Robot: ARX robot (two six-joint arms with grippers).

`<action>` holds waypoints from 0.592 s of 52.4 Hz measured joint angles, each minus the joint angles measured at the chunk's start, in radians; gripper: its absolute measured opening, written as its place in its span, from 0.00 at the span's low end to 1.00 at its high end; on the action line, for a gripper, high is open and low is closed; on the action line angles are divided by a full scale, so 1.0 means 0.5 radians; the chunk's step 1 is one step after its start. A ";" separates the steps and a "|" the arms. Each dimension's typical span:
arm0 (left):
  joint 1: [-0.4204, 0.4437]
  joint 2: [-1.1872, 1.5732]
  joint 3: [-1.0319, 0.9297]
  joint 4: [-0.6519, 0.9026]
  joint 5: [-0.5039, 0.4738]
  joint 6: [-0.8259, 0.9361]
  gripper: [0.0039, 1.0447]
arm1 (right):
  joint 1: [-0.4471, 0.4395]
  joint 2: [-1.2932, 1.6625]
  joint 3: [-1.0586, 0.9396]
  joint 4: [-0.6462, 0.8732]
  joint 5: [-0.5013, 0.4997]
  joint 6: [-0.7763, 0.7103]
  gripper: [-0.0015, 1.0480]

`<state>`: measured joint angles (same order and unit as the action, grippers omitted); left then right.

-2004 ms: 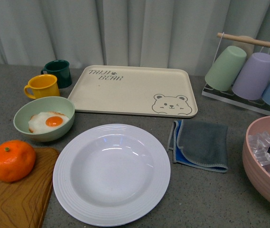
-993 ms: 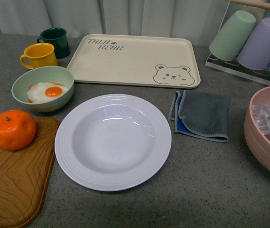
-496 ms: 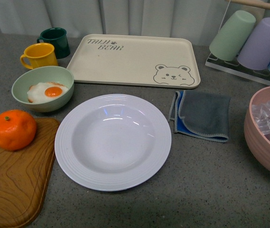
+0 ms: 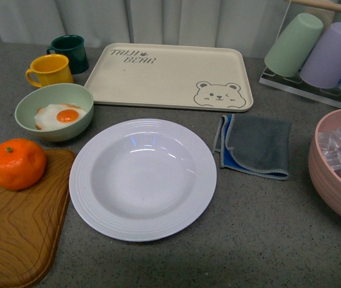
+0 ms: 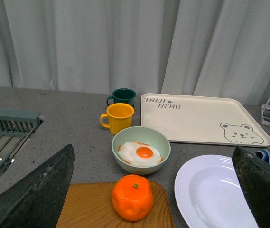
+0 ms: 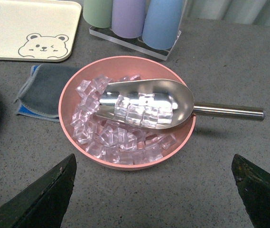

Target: Place orange and plate with both arms

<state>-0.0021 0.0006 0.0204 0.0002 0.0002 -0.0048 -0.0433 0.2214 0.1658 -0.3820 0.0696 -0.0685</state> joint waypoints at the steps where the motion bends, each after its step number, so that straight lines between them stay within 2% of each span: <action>1: 0.000 0.000 0.000 0.000 0.000 0.000 0.94 | 0.000 0.000 0.000 0.000 0.000 0.000 0.91; 5: -0.008 0.015 0.005 -0.021 -0.033 -0.008 0.94 | 0.000 0.000 0.000 0.000 0.000 0.000 0.91; 8: -0.101 0.301 0.137 -0.311 -0.313 -0.146 0.94 | 0.000 0.000 0.000 0.000 0.000 0.000 0.91; 9: -0.117 0.398 0.156 -0.309 -0.340 -0.177 0.94 | 0.000 0.000 0.000 0.000 0.001 0.000 0.91; 15: -0.175 0.958 0.246 -0.029 -0.343 -0.288 0.94 | 0.000 0.000 0.000 0.000 0.000 0.000 0.91; 24: -0.187 1.852 0.430 0.554 -0.278 -0.348 0.94 | 0.000 -0.001 0.000 0.000 0.001 0.000 0.91; 31: -0.187 2.541 0.636 0.758 -0.266 -0.369 0.94 | 0.000 0.000 0.000 0.000 0.000 0.000 0.91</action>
<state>-0.0956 1.2713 0.3382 0.3790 -0.1326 -0.1894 -0.0433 0.2214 0.1658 -0.3820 0.0696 -0.0685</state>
